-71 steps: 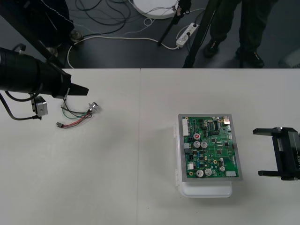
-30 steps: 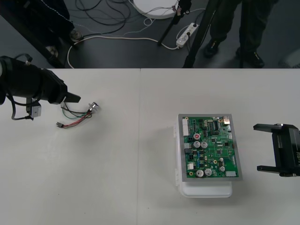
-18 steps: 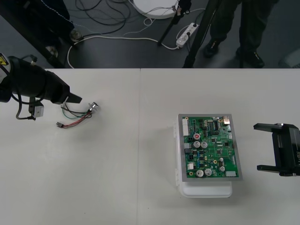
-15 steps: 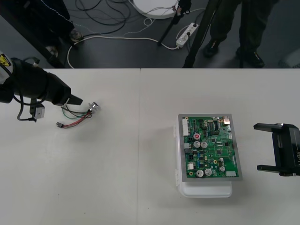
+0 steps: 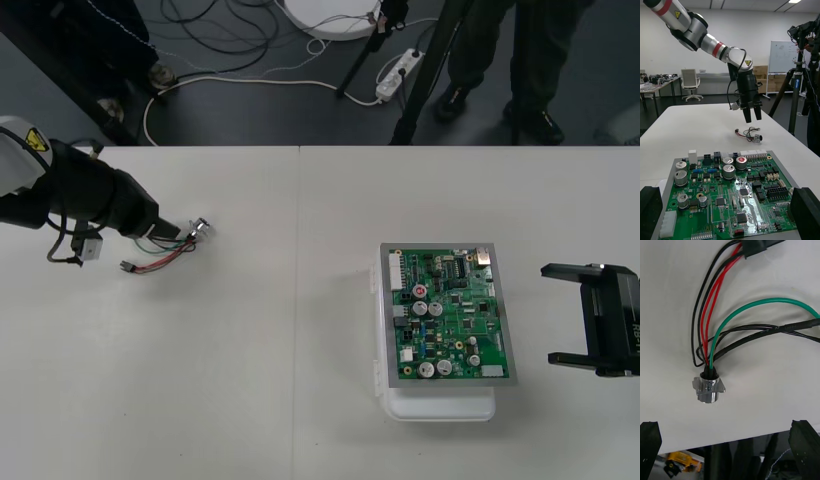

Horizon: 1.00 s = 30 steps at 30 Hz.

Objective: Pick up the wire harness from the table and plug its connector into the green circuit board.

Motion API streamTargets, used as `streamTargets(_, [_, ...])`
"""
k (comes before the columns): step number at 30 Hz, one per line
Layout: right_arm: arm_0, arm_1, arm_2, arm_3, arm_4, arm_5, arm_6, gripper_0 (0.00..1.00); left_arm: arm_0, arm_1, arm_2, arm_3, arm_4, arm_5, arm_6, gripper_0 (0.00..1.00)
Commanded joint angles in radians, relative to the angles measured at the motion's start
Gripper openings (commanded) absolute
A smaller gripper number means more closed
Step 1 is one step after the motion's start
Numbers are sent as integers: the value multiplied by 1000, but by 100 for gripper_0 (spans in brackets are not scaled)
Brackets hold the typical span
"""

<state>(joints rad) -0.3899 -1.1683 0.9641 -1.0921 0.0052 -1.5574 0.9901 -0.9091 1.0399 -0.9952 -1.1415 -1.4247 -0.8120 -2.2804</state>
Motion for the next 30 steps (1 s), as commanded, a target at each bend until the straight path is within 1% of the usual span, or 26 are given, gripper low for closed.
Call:
streamTargets(1, [14,7,2,-18,6,-13,-4,100,-47,-52,-10,52,15,-39,-102,100])
streamTargets(14, [22,-13,2,-57,33,-13,10,100,-48,-138,-8,163,30,-16,-137,100])
streamTargets(30, [28,-30,2,-78,72,-13,32,100,-48,-216,-8,240,33,50,-176,100])
